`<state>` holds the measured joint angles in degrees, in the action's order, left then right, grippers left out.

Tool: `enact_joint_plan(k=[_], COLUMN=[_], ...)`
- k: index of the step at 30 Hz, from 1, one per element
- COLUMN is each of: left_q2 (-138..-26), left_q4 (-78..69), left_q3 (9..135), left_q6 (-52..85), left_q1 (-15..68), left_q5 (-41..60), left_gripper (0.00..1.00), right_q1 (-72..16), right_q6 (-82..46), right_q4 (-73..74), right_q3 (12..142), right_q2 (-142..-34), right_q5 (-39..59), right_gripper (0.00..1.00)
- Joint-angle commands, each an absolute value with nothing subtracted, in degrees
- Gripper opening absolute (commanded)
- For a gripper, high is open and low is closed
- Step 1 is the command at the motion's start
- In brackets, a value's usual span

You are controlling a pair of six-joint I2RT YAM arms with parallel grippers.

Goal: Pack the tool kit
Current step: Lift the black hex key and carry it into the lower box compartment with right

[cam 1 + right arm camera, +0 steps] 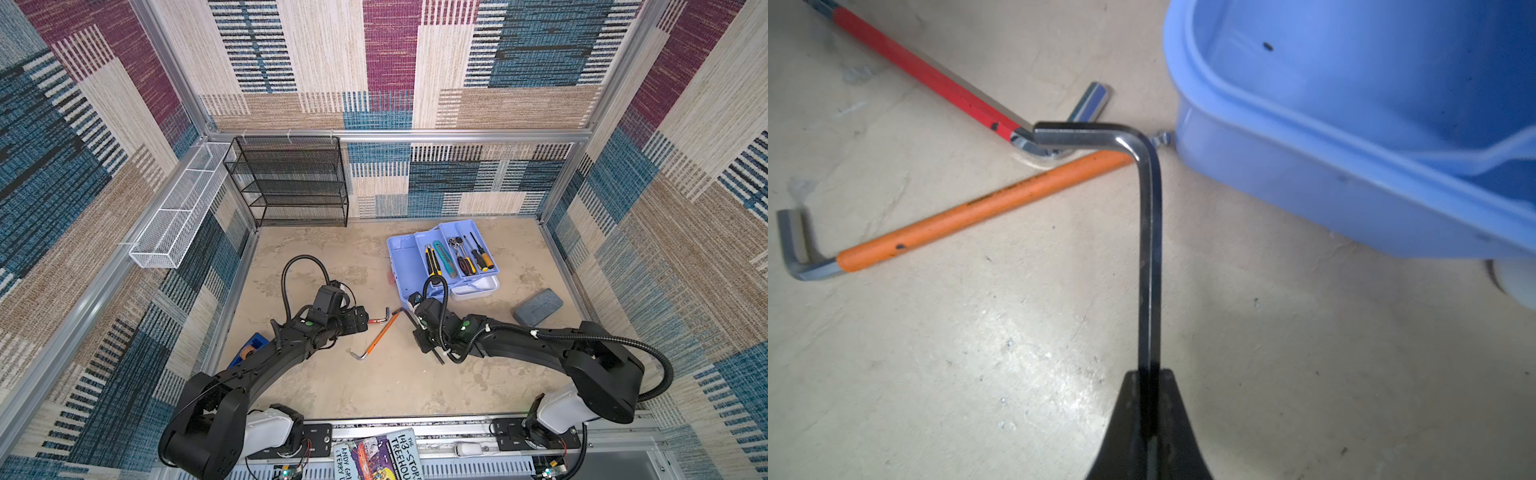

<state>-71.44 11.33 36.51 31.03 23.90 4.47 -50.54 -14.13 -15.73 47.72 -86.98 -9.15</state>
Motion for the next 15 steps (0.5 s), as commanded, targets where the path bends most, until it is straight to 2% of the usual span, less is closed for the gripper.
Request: enact_joint_plan(k=[1,7,15], left_q2=[-70.98,-71.44,-72.45], left_q4=[11.25,11.29,11.7], left_q3=[36.38,36.3,36.3], left_q6=[28.16,26.39,25.46], left_q1=[23.85,24.34,25.75], left_q5=[3.88,5.26,5.25], left_gripper=[0.94,0.91,0.89], right_q1=[-49.58,-46.3,-40.66], right_q6=[-15.4,-14.68,-14.19], right_q4=[-13.32,-13.31,-14.22], right_q3=[48.29,52.2,63.18], right_q2=[-84.65,-82.62,-88.4], right_q5=[-7.88,-6.06,-7.21], right_gripper=[0.02,0.03,0.03])
